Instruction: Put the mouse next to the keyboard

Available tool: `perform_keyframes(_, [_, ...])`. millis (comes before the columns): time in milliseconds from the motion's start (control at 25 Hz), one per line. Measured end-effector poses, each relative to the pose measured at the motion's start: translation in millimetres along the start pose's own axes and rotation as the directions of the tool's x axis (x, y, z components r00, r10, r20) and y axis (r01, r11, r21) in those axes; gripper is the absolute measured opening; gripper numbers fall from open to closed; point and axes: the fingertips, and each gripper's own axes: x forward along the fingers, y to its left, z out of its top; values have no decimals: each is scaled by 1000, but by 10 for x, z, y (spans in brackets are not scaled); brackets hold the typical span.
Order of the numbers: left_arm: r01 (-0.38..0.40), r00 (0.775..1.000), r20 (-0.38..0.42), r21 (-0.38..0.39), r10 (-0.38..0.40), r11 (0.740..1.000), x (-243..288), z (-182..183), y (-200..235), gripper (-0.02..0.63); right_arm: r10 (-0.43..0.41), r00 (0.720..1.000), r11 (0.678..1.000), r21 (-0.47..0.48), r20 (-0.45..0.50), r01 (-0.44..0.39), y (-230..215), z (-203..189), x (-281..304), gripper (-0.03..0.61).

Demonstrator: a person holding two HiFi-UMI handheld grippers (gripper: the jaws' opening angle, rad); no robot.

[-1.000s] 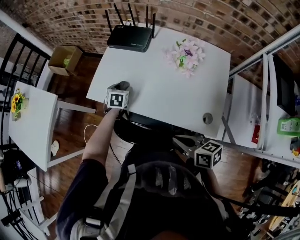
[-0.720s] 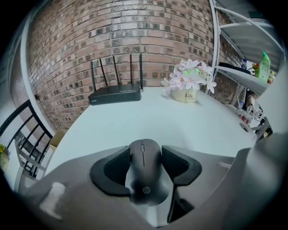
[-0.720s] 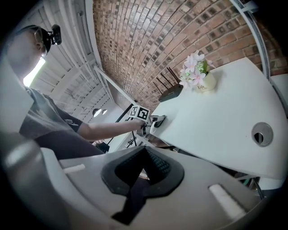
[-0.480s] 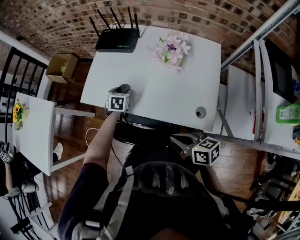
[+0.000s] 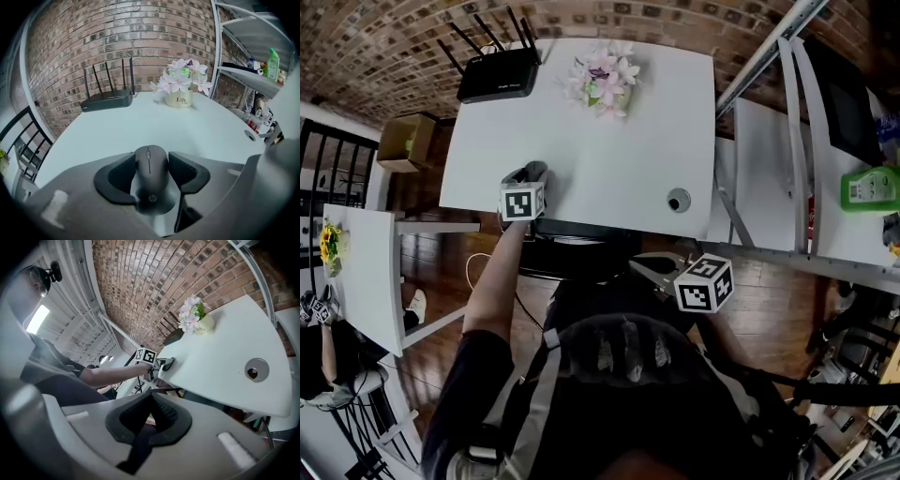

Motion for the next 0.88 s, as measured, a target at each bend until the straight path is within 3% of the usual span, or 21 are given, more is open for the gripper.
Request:
perform_keyframes(600, [81,996,24,55,-82,995,72,89,-790,225,13,1000,1000,-23,-28,-13,-64,-66,-190,3])
perform_keyframes(880, [84,996,16,89,-85,993,91,102,-981,225,8,1000,1000,-12,-30,-8,-80,-114,-244,3])
